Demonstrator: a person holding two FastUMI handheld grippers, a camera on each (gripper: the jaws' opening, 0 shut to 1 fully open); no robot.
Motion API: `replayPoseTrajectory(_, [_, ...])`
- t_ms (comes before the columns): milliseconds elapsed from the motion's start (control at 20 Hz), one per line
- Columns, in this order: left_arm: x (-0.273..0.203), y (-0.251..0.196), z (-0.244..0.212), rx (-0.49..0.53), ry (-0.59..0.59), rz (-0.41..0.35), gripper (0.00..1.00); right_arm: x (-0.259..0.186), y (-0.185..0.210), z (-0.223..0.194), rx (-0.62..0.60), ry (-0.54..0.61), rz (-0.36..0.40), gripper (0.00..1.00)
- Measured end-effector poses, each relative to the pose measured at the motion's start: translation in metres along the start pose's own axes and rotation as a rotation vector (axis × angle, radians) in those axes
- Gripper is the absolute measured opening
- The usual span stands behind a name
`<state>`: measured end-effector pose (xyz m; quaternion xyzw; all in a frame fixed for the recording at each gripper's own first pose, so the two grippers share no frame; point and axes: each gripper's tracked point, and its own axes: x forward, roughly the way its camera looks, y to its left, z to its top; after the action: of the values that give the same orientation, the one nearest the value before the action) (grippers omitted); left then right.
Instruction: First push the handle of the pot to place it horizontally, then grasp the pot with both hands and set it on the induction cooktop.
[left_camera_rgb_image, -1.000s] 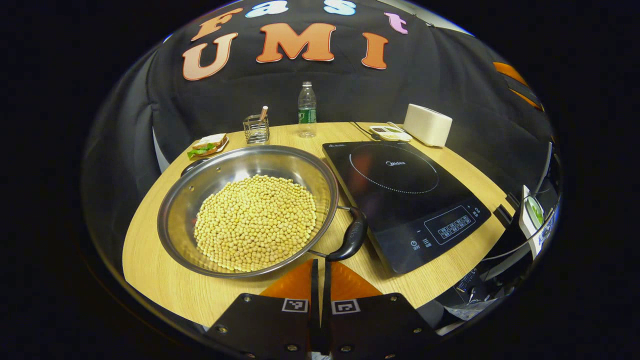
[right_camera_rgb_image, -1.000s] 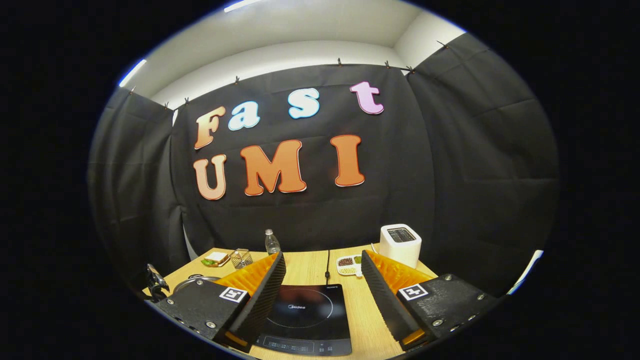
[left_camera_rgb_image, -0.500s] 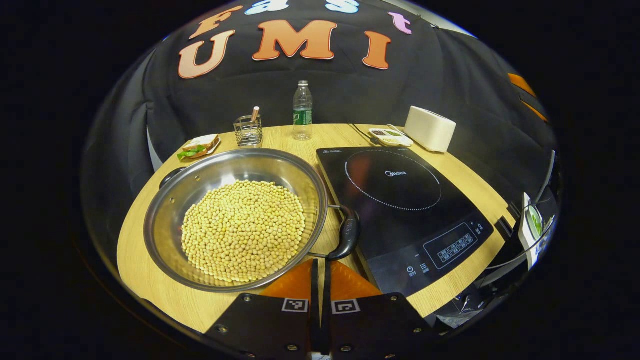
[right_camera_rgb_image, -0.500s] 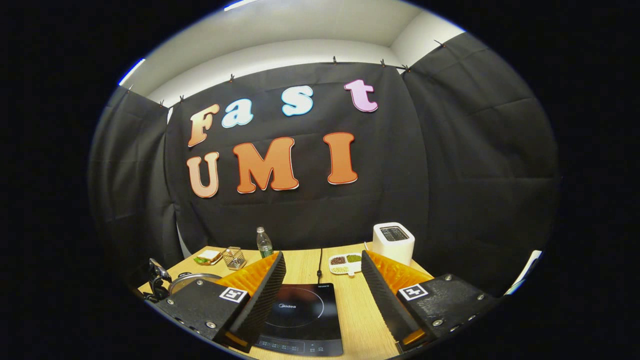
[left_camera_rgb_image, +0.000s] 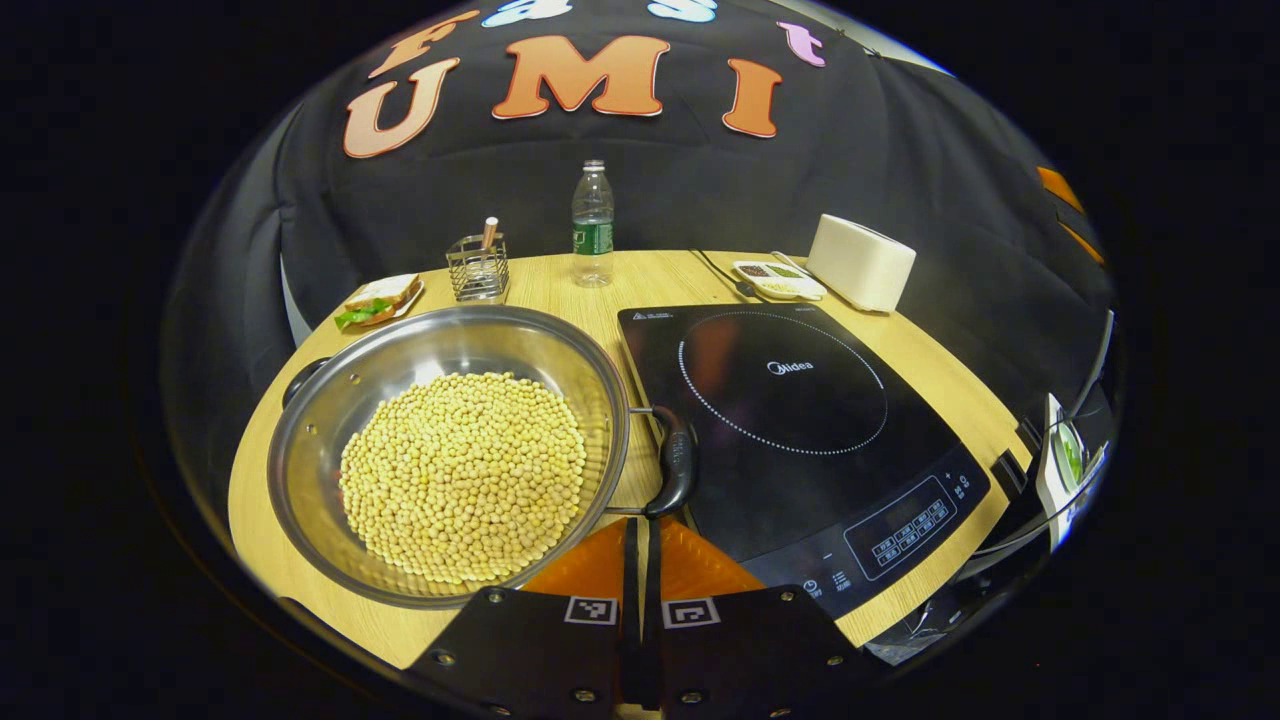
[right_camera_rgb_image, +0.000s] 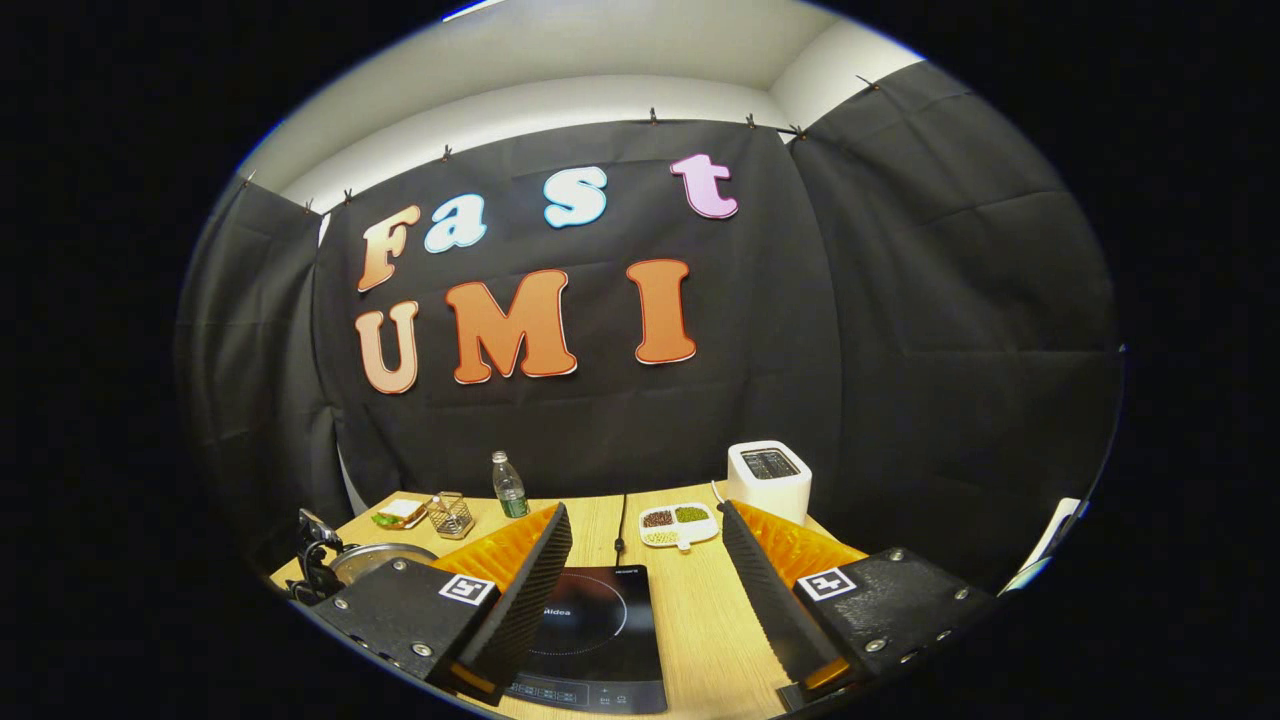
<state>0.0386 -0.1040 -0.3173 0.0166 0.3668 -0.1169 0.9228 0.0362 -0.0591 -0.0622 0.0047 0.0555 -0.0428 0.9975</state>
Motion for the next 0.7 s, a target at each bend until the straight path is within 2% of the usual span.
replayPoseTrajectory(700, [0.03,-0.008,0.023,0.011,-0.008,-0.022,0.02,0.011,-0.009,-0.009,-0.014,0.011,-0.03,0.95])
